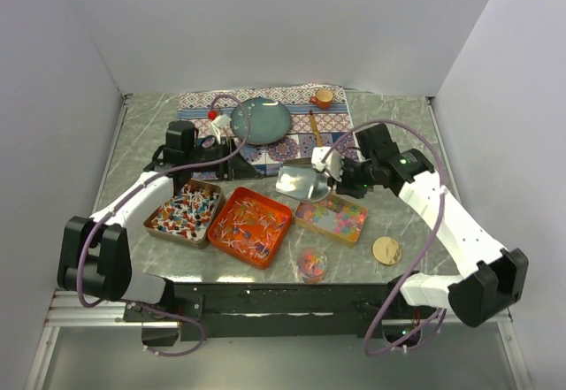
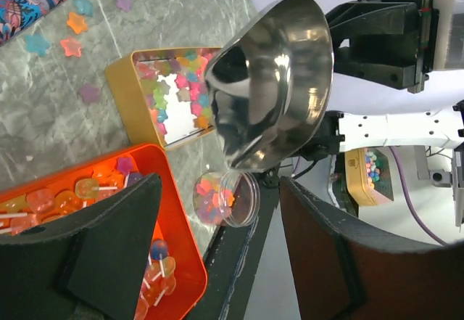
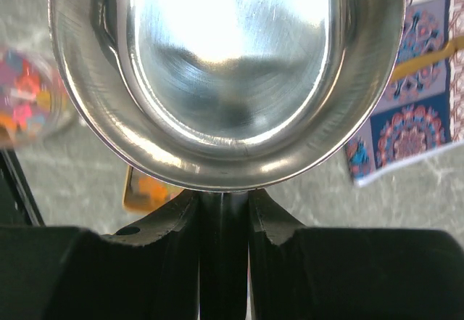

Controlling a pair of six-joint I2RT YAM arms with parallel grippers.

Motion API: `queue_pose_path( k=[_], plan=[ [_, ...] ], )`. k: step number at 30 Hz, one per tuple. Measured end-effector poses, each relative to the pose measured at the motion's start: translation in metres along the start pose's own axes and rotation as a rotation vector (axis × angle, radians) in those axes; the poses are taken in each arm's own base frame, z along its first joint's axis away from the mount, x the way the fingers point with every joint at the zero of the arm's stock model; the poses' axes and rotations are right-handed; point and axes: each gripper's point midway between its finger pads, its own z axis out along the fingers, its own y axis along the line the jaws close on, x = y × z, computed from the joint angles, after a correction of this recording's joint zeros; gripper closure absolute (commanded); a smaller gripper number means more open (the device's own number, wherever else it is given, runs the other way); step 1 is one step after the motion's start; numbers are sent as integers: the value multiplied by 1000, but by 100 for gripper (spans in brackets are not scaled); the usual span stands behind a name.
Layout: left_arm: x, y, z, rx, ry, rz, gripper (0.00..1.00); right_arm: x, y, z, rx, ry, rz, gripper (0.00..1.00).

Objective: Pack the candies
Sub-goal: Adjust the spatula.

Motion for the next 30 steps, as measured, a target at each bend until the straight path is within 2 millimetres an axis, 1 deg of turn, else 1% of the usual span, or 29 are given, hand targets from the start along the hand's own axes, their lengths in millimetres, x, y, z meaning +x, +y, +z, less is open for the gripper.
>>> queue_pose_path(
  k=[3,7,10,11,12,13,14,16,17,18,19,20,21,25,30],
  plan=[
    [0,2,5,10,4,-14,28,-13,-3,8,-3,-27,-2,100],
    [0,15,15,8,20,-71,28,-31,2,13,-22,-62,-21,100],
    [0,20,25,9,43,-96,33,-45,3,18,-29,-90,-36,100],
    [0,21,28,13,50,-105,47,-48,5,20,-32,-97,-40,100],
    [-1,20,31,19,55,-111,58,-52,7,22,-37,-103,-44,100],
    [0,18,33,38,67,-118,89,-56,10,25,-42,-103,-43,100],
    [0,15,34,56,74,-129,99,-56,13,28,-50,-95,-36,100],
    [0,5,34,116,91,-133,99,-54,17,34,-55,-66,-13,99],
    [-2,0,32,155,103,-143,99,-51,18,36,-55,-51,7,93],
    [-4,-3,30,177,102,-145,99,-51,17,38,-52,-48,23,72],
    [-7,-5,28,199,104,-148,99,-52,17,38,-50,-51,32,65],
    [-8,-6,28,212,107,-153,99,-54,17,38,-50,-56,43,61],
    [-9,-7,27,222,110,-160,99,-55,18,38,-55,-63,53,40],
    [-3,-12,25,255,142,-154,99,-62,19,37,-73,-107,87,37],
    [-2,-13,24,262,151,-158,99,-61,20,33,-77,-146,105,38]
  ],
)
